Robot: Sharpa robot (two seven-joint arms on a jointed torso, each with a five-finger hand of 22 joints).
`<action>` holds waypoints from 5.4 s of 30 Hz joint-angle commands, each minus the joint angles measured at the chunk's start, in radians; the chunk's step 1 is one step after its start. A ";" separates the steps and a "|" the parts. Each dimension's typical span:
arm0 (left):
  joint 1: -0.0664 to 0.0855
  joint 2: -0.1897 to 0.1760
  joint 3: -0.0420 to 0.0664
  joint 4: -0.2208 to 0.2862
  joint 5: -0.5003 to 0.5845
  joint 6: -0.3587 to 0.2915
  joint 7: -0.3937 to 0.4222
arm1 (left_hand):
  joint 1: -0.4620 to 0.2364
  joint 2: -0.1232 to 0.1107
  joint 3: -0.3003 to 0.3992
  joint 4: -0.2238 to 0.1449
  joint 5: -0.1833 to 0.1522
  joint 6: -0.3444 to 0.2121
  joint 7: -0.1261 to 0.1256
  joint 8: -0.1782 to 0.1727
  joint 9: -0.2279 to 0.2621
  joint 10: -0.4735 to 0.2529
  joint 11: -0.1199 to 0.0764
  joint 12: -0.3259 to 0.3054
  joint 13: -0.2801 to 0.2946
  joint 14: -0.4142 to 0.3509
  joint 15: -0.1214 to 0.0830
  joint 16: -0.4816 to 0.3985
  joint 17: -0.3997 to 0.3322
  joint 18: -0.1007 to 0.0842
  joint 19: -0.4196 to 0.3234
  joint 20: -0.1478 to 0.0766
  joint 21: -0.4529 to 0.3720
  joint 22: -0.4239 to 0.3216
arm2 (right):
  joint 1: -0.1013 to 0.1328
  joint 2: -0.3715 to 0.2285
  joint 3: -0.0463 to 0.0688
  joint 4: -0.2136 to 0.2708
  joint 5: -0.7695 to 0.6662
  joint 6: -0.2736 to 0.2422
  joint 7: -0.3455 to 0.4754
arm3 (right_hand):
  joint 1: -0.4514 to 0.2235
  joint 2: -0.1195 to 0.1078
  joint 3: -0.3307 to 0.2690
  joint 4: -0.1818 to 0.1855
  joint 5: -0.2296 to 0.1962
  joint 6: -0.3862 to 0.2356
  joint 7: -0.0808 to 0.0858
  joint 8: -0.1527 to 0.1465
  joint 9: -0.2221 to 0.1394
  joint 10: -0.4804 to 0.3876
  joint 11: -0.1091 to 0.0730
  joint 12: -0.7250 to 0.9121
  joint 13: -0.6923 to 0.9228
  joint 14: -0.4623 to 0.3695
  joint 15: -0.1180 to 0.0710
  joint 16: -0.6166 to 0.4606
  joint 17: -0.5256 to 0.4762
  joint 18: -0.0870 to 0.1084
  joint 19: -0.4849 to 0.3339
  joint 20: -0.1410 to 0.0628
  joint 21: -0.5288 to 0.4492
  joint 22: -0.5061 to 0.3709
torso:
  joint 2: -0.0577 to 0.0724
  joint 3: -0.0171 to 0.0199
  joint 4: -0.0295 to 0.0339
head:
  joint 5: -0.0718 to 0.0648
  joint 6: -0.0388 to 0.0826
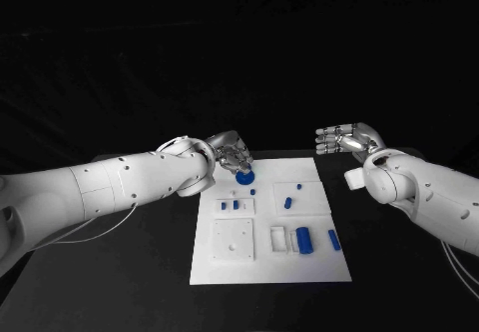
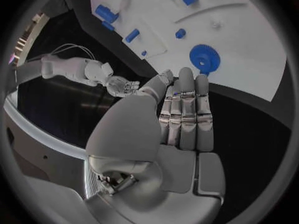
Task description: Assemble the parts on the task board
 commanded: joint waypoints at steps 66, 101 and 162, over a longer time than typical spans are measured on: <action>-0.045 0.092 -0.033 -0.098 -0.386 0.168 0.096 | -0.039 -0.012 0.082 0.038 0.007 0.015 -0.014 -0.003 0.000 -0.047 -0.005 -0.006 -0.002 0.082 -0.015 0.523 0.137 0.053 0.112 -0.009 0.260 0.054 | 0.000 0.004 0.003 0.030 0.016 -0.005 0.043 | -0.011 -0.012 0.022 0.019 0.009 -0.002 0.002 0.003 0.001 -0.018 0.008 -0.005 -0.001 0.007 0.015 -0.062 -0.031 0.021 0.029 0.019 -0.094 -0.057 | 0.014 -0.0008 -0.0095 | -0.015 -0.006; -0.065 0.093 -0.033 -0.124 -0.349 0.093 0.149 | -0.025 0.068 0.076 0.018 -0.010 0.103 -0.012 -0.005 -0.002 0.056 -0.027 -0.006 0.000 0.081 -0.021 0.532 0.124 0.051 0.098 -0.015 0.299 0.054 | 0.001 0.006 0.004 0.034 0.013 -0.005 0.041 | -0.013 -0.013 0.022 0.023 0.011 -0.003 0.002 0.002 0.001 -0.019 0.008 -0.006 -0.001 0.006 0.016 -0.062 -0.033 0.020 0.031 0.019 -0.102 -0.057 | 0.010 -0.0002 -0.0065 | -0.021 -0.002; -0.077 -0.101 0.041 0.029 -0.318 0.132 0.096 | -0.023 0.052 0.084 0.005 -0.022 0.097 -0.010 -0.004 -0.002 0.051 -0.024 -0.006 0.000 0.081 -0.015 0.534 0.115 0.065 0.084 -0.001 0.318 0.053 | 0.001 -0.004 0.004 0.028 0.011 0.003 0.038 | -0.009 -0.013 0.026 0.024 0.011 0.000 0.001 0.002 0.001 -0.017 0.007 -0.005 -0.001 0.008 0.015 -0.062 -0.034 0.021 0.035 0.019 -0.106 -0.056 | 0.008 -0.0016 0.0005 | -0.010 -0.009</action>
